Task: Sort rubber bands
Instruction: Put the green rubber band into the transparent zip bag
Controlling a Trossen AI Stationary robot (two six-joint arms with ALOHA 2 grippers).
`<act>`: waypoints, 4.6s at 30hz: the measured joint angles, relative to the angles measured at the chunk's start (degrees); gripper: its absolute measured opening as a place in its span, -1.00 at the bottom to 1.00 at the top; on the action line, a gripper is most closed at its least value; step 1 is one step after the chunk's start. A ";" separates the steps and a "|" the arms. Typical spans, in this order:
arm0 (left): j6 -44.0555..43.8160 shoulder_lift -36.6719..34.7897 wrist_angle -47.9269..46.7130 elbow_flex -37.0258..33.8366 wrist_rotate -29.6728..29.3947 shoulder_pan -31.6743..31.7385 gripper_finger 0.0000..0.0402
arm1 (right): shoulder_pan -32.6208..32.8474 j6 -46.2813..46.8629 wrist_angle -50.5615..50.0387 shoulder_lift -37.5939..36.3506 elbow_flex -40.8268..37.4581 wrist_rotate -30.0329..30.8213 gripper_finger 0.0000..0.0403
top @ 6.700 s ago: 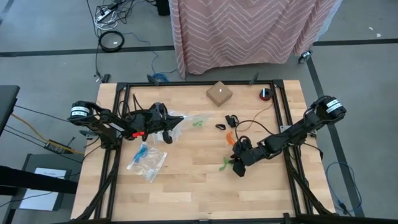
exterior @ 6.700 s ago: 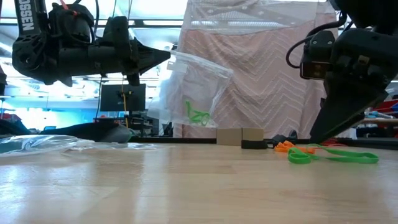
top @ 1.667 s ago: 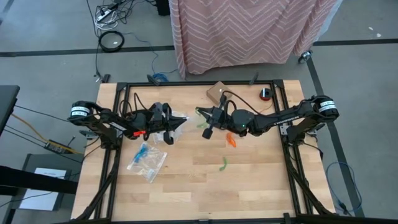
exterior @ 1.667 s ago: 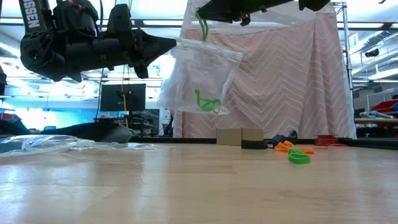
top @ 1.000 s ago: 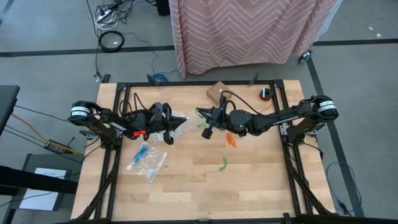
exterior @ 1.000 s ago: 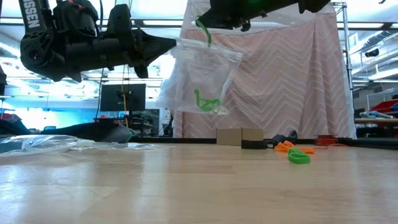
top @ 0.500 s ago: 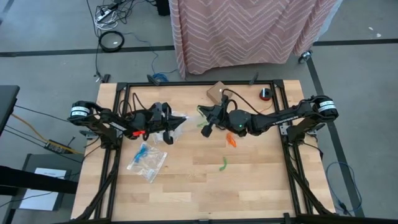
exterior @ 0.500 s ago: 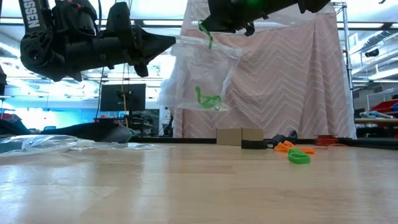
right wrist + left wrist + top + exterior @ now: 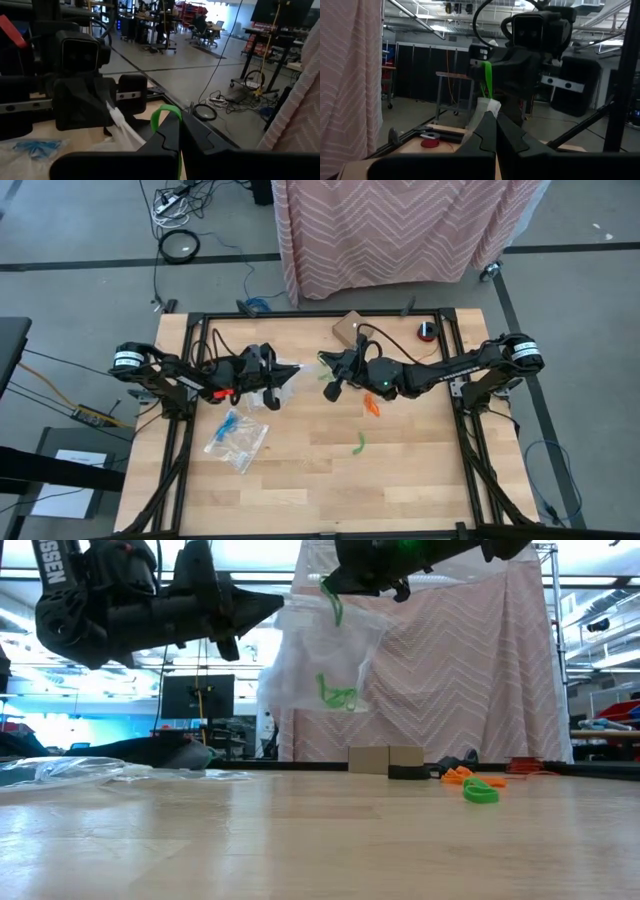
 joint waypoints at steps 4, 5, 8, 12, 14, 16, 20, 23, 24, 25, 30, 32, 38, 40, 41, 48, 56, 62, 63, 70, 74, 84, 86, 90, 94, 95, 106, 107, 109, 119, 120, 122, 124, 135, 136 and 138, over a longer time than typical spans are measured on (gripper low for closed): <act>0.07 0.00 0.00 0.94 0.02 0.00 -0.98 | 0.00 0.88 -1.67 0.00 0.00 0.00 -1.00; 0.10 0.00 -0.04 1.05 0.02 0.00 -0.98 | 0.00 1.20 -2.53 0.00 0.00 0.00 -1.00; 0.11 0.00 -0.04 1.11 0.02 0.00 -0.98 | 0.00 2.45 -4.22 0.00 0.00 0.00 -1.00; 0.11 0.02 -0.13 1.11 0.02 0.11 -0.98 | 0.00 4.67 -7.06 0.00 0.00 -0.80 -1.00; 0.12 0.02 -0.14 1.11 0.04 0.11 -0.98 | -0.23 5.28 -7.16 0.00 0.00 -2.21 -1.00; 0.11 0.02 -0.15 1.11 0.07 0.11 -0.98 | -0.46 4.99 -7.48 0.00 0.00 -4.41 -1.00; 0.13 0.02 -0.37 1.11 0.08 0.11 -0.98 | -0.69 2.87 -7.44 0.00 0.00 -9.91 -0.97; 0.14 0.02 -0.36 1.11 0.09 0.11 -0.98 | -0.64 3.63 -7.61 0.00 0.00 -10.41 -0.90; 0.15 0.02 -0.38 1.11 0.08 0.11 -0.98 | -0.74 4.25 -8.23 0.00 0.00 -10.55 -0.88; 0.15 0.02 -0.42 1.11 0.07 0.11 -0.98 | -0.84 4.73 -9.13 0.00 0.00 -10.55 -0.86; 0.59 0.02 -1.01 1.11 0.07 0.11 -0.98 | -0.94 5.44 -12.64 0.00 0.00 -10.43 -0.74; 0.87 0.02 -1.15 1.11 0.07 0.11 -0.98 | -0.89 5.36 -12.89 0.00 0.00 -10.57 -0.70; 1.97 0.04 -1.97 1.11 0.07 0.15 -0.98 | -0.76 3.67 -13.34 -0.41 0.00 -11.57 -0.59; 2.90 0.04 -2.19 1.11 0.05 0.15 -0.98 | -0.76 3.69 -14.72 -0.73 0.00 -12.95 -0.54; 3.18 0.04 -2.33 1.11 0.05 0.15 -0.98 | -0.76 3.66 -14.90 -0.77 0.00 -13.84 -0.51; 4.57 0.04 -3.80 1.11 -1.33 0.15 -0.98 | -0.77 3.33 -16.37 -1.63 0.00 -14.03 -0.38; 4.68 0.04 -4.46 1.13 -2.67 0.17 -0.98 | -1.69 3.46 -16.41 -2.38 0.00 -14.05 -0.32; 4.66 0.04 -4.99 1.66 -2.64 0.17 -0.98 | -3.03 6.48 -18.15 -2.19 0.00 -15.03 -0.31; 4.66 0.04 -5.04 1.96 -2.64 0.17 -0.98 | -3.20 6.98 -19.03 -2.19 0.02 -15.04 -0.31; 4.66 0.04 -6.52 3.65 -2.09 0.17 -0.98 | -3.60 8.06 -20.75 -2.14 0.02 -15.03 -0.31; 4.60 0.04 -6.56 4.13 -1.77 0.15 -0.98 | -4.68 10.70 -23.25 -2.14 0.02 -12.02 -0.32; 4.26 0.04 -8.97 4.28 -1.77 0.15 -0.98 | -6.16 9.92 -21.95 -2.12 0.02 -9.44 -0.32; 4.27 0.04 -8.98 4.28 -1.78 0.15 -0.98 | -5.54 7.89 -19.86 -2.12 0.02 -11.36 -0.32; 4.48 0.04 -8.77 4.28 -1.92 0.15 -0.98 | -3.80 6.94 -17.75 -2.12 0.02 -13.62 -0.32; 4.51 0.04 -8.53 4.28 -2.37 0.15 -0.98 | -1.85 6.88 -17.90 -2.12 0.02 -13.36 -0.32; 4.51 0.04 -8.31 4.28 -2.62 0.15 -0.98 | -1.33 6.90 -17.89 -2.12 0.02 -13.18 -0.32; 4.28 0.04 -8.55 4.28 -4.13 0.15 -0.98 | 2.40 6.31 -17.92 -2.12 0.02 -9.03 -0.32; 4.26 0.04 -8.54 4.28 -4.13 0.15 -0.98 | 2.56 6.31 -17.92 -2.12 0.02 -8.80 -0.32; 4.25 0.04 -8.55 4.28 -4.13 0.16 -0.98 | 2.58 6.31 -17.94 -2.12 0.02 -8.33 -0.33; 4.22 0.04 -9.05 4.26 -4.11 0.15 -0.98 | 3.58 4.24 -17.98 -3.00 0.02 -9.29 -0.62; 4.22 0.04 -9.11 4.28 -4.11 0.15 -0.98 | 3.91 3.90 -17.91 -3.20 0.02 -8.99 -0.64; 4.20 0.04 -9.59 4.26 -4.12 0.15 -0.98 | 4.57 3.48 -19.17 -3.83 0.02 -7.99 -0.64; 4.18 0.02 -11.01 4.26 -4.43 0.15 -0.98 | 4.87 3.53 -20.38 -4.41 0.02 -6.78 -0.64; 3.10 0.02 -14.46 4.21 -5.63 0.16 -0.98 | 3.71 5.41 -23.43 -5.34 0.04 -9.31 -0.46; 3.10 0.02 -14.88 4.21 -5.57 0.17 -0.98 | 3.57 5.41 -23.52 -5.33 0.04 -9.30 -0.43; 3.10 0.02 -15.54 4.21 -5.45 0.17 -0.98 | 3.34 5.41 -23.41 -5.33 0.04 -9.34 -0.39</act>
